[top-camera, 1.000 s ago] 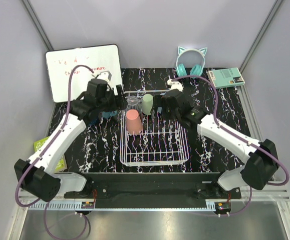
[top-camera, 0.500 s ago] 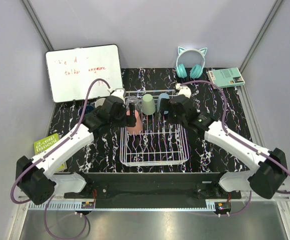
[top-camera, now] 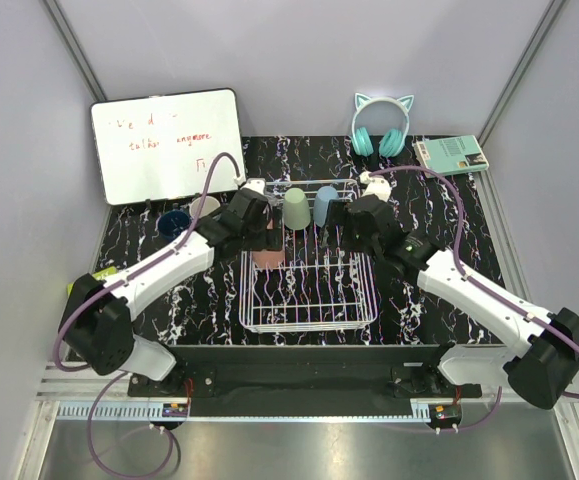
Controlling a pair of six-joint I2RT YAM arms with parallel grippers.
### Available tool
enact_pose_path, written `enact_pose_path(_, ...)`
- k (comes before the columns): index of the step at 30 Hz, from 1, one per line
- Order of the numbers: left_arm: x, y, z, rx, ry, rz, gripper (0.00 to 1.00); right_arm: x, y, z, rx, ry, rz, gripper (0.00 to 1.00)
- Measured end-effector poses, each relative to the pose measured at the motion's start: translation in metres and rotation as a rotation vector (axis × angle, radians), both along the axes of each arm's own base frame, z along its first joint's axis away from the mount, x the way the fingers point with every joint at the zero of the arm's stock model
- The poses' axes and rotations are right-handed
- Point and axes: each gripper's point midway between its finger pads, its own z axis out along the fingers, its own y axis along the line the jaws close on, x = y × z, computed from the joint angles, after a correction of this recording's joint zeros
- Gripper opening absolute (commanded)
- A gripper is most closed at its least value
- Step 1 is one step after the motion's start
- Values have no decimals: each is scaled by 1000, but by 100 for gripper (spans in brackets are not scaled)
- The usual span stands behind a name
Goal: Unload the cups from the dish rack
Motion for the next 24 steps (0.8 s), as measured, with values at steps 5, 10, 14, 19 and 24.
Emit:
enact_pose_path(5, 13, -9, 2, -5, -9, 7, 88, -1, -1, -2, -3, 5, -1, 100)
enact_pose_path(10, 23, -16, 2, -8, -16, 9, 84, -1, -1, -4, -4, 9, -2, 100)
enact_pose_path(14, 24, -17, -3, -5, -5, 13, 78, -2, -2, -8, -9, 15, -2, 100)
enact_pose_path(19, 25, -17, -9, 7, 6, 15, 77, -4, -3, -12, -12, 23, -3, 100)
enact_pose_path(24, 29, -18, -14, 17, 1, 20, 37, -4, -2, -13, -7, 27, -5, 100)
